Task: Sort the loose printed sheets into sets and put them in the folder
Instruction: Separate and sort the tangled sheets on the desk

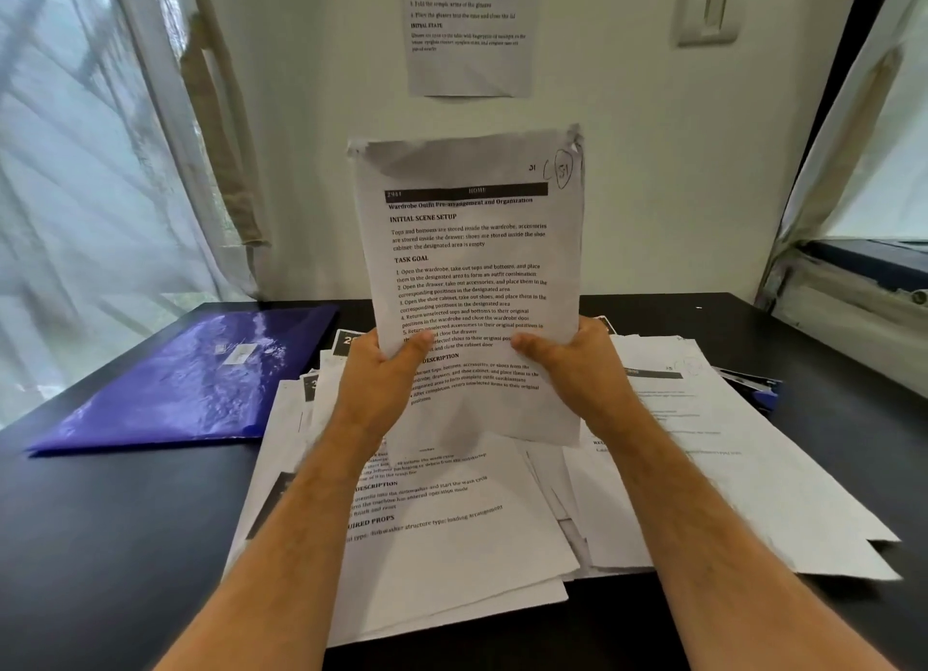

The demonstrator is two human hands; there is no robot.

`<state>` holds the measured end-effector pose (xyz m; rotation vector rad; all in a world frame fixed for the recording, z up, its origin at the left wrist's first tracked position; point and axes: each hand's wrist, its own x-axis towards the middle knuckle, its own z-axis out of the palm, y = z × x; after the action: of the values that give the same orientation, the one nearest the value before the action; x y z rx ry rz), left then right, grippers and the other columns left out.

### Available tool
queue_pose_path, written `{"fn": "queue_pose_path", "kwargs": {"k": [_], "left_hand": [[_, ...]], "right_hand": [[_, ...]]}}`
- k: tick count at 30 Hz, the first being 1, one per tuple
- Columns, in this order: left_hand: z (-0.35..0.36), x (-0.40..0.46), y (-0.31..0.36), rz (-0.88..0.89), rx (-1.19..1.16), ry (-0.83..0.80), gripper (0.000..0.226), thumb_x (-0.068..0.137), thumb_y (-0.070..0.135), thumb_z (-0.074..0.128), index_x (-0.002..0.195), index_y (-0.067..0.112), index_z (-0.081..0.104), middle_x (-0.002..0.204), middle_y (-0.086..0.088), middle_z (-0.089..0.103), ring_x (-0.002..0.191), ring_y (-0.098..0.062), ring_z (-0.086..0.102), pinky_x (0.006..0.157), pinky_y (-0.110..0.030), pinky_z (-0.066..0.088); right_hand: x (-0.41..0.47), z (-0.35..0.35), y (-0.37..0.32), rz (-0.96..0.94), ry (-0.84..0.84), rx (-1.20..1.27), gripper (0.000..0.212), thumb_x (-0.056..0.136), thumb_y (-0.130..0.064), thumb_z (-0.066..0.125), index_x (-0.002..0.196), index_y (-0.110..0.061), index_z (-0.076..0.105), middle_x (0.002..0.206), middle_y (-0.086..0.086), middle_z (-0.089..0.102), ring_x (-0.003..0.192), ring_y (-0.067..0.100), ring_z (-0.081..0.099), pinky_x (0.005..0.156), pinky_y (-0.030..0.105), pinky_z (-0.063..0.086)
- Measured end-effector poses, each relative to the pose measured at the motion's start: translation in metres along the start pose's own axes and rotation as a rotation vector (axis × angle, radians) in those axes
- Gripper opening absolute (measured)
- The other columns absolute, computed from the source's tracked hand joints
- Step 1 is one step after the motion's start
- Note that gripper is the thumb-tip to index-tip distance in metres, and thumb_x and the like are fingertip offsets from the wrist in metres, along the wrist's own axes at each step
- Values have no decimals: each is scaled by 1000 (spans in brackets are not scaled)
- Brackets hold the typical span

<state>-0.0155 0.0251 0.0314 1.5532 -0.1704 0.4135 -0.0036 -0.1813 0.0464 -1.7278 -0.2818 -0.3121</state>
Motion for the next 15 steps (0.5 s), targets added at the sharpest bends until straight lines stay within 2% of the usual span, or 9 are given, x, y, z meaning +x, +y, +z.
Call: {"fn": "queue_pose_path", "kwargs": {"k": [2, 5, 7, 9, 11, 15], "left_hand": [[0, -1, 4, -25, -60, -5, 23, 97, 20, 63, 120, 19, 69, 107, 1, 77, 98, -20, 74, 82, -43, 61], [-6, 0, 10, -95, -242, -52, 28, 96, 18, 62, 123, 12, 66, 113, -8, 75, 102, -29, 72, 85, -49, 58], [-11, 2, 11, -162, -359, -114, 36, 94, 20, 64, 128, 8, 61, 120, -16, 71, 108, -38, 68, 91, -54, 55], [-14, 4, 8, -219, -382, -138, 43, 91, 21, 66, 131, 8, 58, 123, -17, 69, 111, -40, 67, 94, -56, 53], [-11, 4, 2, -256, -360, -109, 37, 94, 15, 64, 130, 8, 59, 120, -15, 71, 108, -37, 69, 90, -53, 56], [-5, 4, -10, -378, -342, -31, 27, 96, 1, 58, 123, 7, 61, 112, -14, 74, 94, -32, 74, 67, -43, 61]], "right_hand": [[-1, -1, -4, -5, 23, 19, 20, 89, -18, 72, 102, -29, 62, 89, -18, 68, 67, 3, 70, 54, 15, 54], [-2, -14, -12, 38, 34, 103, 24, 85, -11, 76, 107, -18, 69, 96, -6, 76, 81, 14, 75, 70, 29, 62], [-2, -27, -13, 175, -35, 114, 30, 83, -7, 77, 112, -14, 70, 100, 0, 77, 87, 19, 75, 82, 41, 61], [-4, -37, -9, 326, -152, 49, 33, 82, -6, 77, 112, -15, 69, 101, 2, 77, 89, 25, 75, 87, 49, 59], [-7, -38, -3, 419, -215, -48, 36, 80, -6, 78, 112, -18, 66, 102, 5, 76, 87, 29, 75, 85, 52, 59], [-9, -33, -2, 495, -235, -129, 43, 77, -4, 81, 114, -16, 63, 104, 7, 75, 87, 31, 75, 83, 53, 60]]}}
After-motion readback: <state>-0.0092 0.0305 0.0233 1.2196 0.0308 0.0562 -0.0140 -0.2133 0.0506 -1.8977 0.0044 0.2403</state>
